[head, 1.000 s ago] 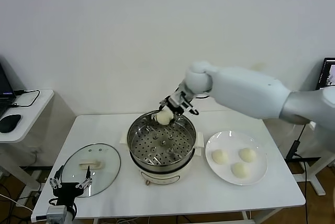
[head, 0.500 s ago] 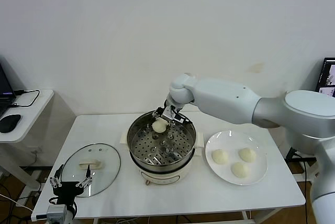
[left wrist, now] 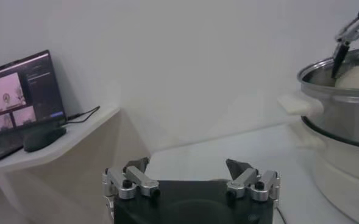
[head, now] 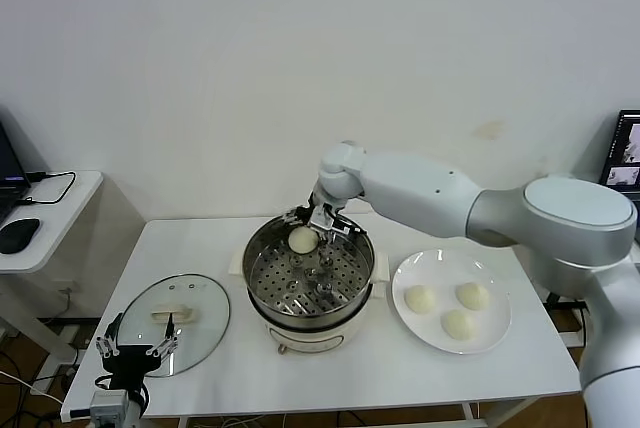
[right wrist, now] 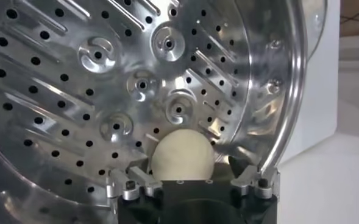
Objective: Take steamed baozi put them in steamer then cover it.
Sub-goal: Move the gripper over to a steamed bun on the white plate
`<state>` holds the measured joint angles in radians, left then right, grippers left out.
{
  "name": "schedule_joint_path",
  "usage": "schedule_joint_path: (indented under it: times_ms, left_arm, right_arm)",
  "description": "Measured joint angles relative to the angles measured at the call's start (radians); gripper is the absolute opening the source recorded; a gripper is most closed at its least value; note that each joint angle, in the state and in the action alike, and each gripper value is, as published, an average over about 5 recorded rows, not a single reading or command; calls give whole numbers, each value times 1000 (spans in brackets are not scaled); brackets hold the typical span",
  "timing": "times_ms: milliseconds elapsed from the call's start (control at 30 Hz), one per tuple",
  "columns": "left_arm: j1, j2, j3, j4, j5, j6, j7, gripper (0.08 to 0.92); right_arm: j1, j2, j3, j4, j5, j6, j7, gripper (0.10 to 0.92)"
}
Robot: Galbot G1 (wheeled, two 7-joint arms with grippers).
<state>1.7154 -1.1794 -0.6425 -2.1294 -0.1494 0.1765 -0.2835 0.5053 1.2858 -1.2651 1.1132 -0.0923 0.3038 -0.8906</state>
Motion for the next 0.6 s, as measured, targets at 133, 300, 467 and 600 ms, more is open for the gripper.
schedule_joint_path:
  times_ms: [133,300,467,600]
  left_arm:
    - [-1,6,-4,-8,-3,2,2,823]
    - [-4,16,-5,-10,-6,3,4,823]
    - [-8,23,2,-11,-6,3,4,823]
    - [-9,30,3,-11,-6,4,5,823]
  right_arm:
    - [46,-86,4,95,76,-140,-38,823]
    - [74,-232,15,223,137,-318,-70,823]
    - [79,-403,25,343,164,-449,-90,823]
    - [62,-531,29,416,167,-513,-94,823]
